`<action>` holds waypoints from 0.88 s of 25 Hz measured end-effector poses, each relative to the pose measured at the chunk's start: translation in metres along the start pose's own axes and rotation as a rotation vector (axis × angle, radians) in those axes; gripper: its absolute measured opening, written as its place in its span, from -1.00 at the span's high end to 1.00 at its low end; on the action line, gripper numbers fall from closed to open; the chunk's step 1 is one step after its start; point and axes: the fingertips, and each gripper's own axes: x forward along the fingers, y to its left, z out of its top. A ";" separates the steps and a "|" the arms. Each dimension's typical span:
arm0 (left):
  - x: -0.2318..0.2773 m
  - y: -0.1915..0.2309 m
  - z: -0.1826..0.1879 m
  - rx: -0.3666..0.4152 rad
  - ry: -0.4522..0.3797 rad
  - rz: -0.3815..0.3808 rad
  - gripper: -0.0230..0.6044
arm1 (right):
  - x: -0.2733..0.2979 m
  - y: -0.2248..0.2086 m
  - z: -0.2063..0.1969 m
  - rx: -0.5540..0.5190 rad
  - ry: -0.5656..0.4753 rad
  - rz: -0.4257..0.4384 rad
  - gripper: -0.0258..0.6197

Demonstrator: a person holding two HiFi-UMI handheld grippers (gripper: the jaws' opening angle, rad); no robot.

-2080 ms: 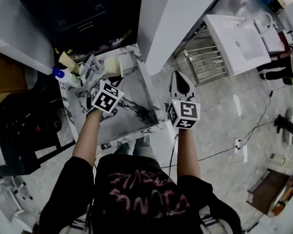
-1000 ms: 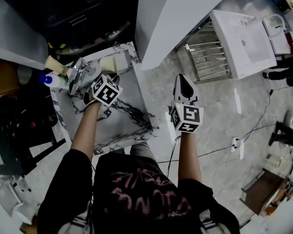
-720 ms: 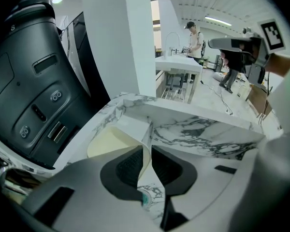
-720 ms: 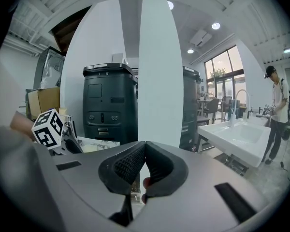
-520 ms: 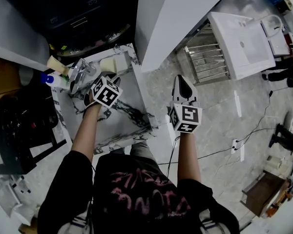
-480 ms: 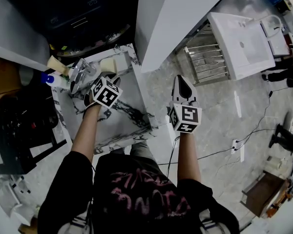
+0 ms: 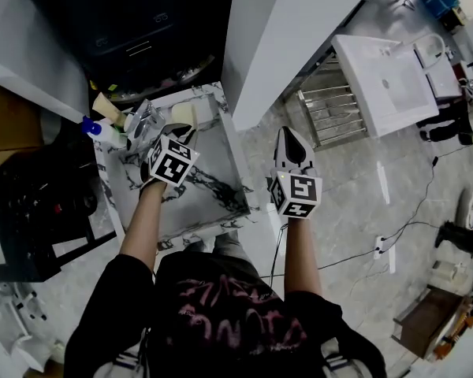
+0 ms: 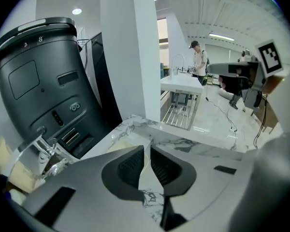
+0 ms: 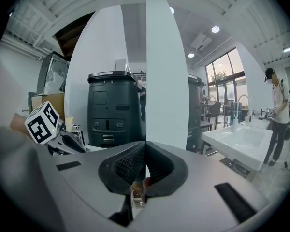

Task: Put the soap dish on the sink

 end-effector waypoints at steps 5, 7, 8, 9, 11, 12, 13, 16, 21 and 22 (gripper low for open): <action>-0.029 0.004 0.014 -0.030 -0.079 0.022 0.83 | -0.008 0.017 0.017 -0.007 -0.024 0.004 0.88; -0.040 0.004 0.020 -0.034 -0.113 0.025 0.86 | -0.012 0.025 0.022 -0.007 -0.029 0.006 0.88; -0.046 0.003 0.023 -0.035 -0.128 0.026 0.87 | -0.014 0.029 0.024 -0.008 -0.031 0.006 0.88; -0.052 0.003 0.025 -0.035 -0.141 0.028 0.87 | -0.016 0.032 0.026 -0.008 -0.033 0.006 0.88; -0.065 0.004 0.029 -0.036 -0.173 0.034 0.87 | -0.020 0.040 0.027 -0.011 -0.038 0.006 0.88; -0.072 0.005 0.032 -0.040 -0.193 0.039 0.87 | -0.022 0.044 0.029 -0.011 -0.041 0.007 0.88; -0.080 0.007 0.035 -0.044 -0.216 0.047 0.88 | -0.024 0.049 0.031 -0.011 -0.044 0.008 0.88; -0.106 0.015 0.044 -0.055 -0.289 0.087 0.88 | -0.030 0.060 0.038 -0.015 -0.055 0.006 0.88; -0.146 0.025 0.051 -0.046 -0.370 0.130 0.88 | -0.038 0.074 0.043 -0.031 -0.078 -0.005 0.88; -0.153 0.026 0.052 -0.046 -0.385 0.136 0.88 | -0.040 0.078 0.045 -0.033 -0.083 -0.004 0.88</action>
